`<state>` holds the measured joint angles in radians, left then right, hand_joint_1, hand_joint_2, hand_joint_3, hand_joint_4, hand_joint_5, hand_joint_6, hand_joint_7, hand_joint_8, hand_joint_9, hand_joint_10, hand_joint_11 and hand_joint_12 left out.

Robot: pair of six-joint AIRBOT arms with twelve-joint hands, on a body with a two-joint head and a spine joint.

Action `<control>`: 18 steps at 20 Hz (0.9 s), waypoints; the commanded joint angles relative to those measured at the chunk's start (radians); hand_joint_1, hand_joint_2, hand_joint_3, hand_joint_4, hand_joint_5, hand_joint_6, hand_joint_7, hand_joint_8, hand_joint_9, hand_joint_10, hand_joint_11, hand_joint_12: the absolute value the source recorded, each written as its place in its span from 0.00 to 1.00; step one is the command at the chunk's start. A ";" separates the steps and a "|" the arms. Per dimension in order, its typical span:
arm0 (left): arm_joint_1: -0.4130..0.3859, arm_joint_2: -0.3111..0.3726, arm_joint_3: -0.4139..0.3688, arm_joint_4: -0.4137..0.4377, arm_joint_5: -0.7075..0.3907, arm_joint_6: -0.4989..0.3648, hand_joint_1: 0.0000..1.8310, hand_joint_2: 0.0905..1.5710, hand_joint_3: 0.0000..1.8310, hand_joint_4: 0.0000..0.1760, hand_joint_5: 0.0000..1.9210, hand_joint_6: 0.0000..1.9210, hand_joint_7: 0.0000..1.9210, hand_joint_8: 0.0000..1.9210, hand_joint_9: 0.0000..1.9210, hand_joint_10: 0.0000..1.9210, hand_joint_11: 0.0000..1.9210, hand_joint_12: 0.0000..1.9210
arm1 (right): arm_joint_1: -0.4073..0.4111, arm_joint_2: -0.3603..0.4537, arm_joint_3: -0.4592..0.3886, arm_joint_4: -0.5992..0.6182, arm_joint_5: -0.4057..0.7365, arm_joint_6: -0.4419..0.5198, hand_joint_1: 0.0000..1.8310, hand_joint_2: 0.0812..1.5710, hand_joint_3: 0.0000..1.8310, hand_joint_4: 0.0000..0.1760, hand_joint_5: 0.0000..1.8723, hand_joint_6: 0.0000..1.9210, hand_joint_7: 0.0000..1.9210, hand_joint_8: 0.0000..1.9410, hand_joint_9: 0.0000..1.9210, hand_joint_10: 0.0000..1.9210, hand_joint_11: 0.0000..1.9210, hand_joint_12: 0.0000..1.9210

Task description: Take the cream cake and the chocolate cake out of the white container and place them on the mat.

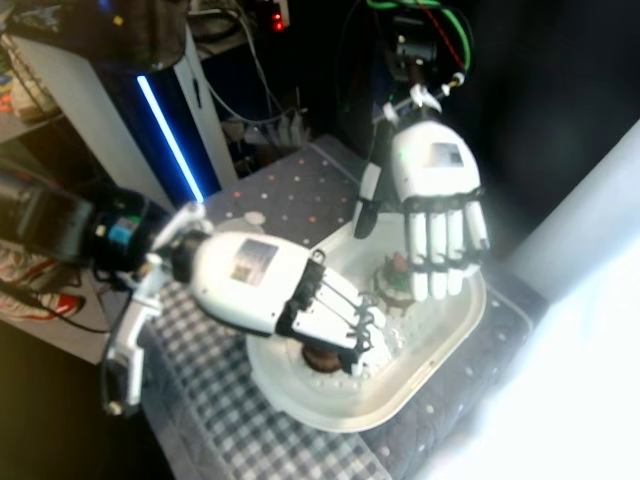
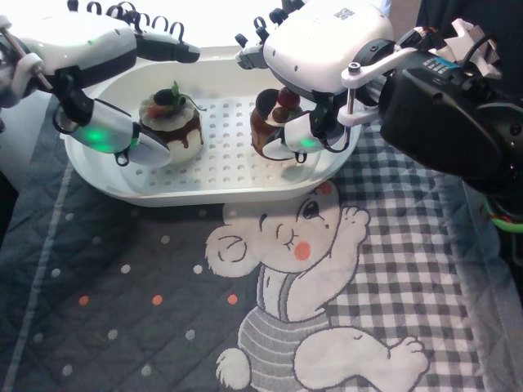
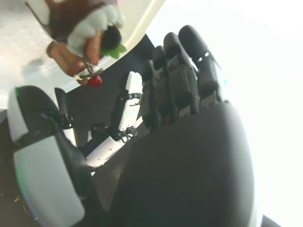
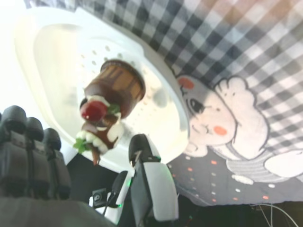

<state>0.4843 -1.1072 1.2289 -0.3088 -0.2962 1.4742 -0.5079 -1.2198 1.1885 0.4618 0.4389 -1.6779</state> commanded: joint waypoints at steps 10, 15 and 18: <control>0.011 -0.059 0.069 -0.046 -0.059 0.000 0.48 0.54 0.00 0.00 0.19 0.00 0.19 0.00 0.20 0.02 0.00 0.67 | 0.017 -0.029 0.042 0.018 0.058 -0.005 0.47 0.55 0.00 0.00 0.26 0.00 0.32 0.01 0.33 0.04 0.08 0.66; 0.021 -0.072 0.085 -0.060 -0.051 0.000 0.50 0.56 0.01 0.00 0.22 0.01 0.24 0.02 0.24 0.05 0.00 0.73 | 0.017 -0.030 0.043 0.019 0.058 -0.005 0.61 0.57 0.00 0.00 0.38 0.00 0.46 0.02 0.40 0.17 0.12 0.80; 0.023 -0.079 0.094 -0.065 -0.046 0.000 0.54 0.61 0.02 0.00 0.24 0.01 0.25 0.02 0.27 0.06 0.02 0.75 | 0.017 -0.030 0.043 0.019 0.058 -0.005 0.67 0.59 0.00 0.00 0.48 0.01 0.58 0.03 0.42 0.45 0.21 0.90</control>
<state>0.5121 -1.1858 1.3193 -0.3756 -0.2417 1.4738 -0.5079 -1.2495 1.2266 0.5014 0.3923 -1.6779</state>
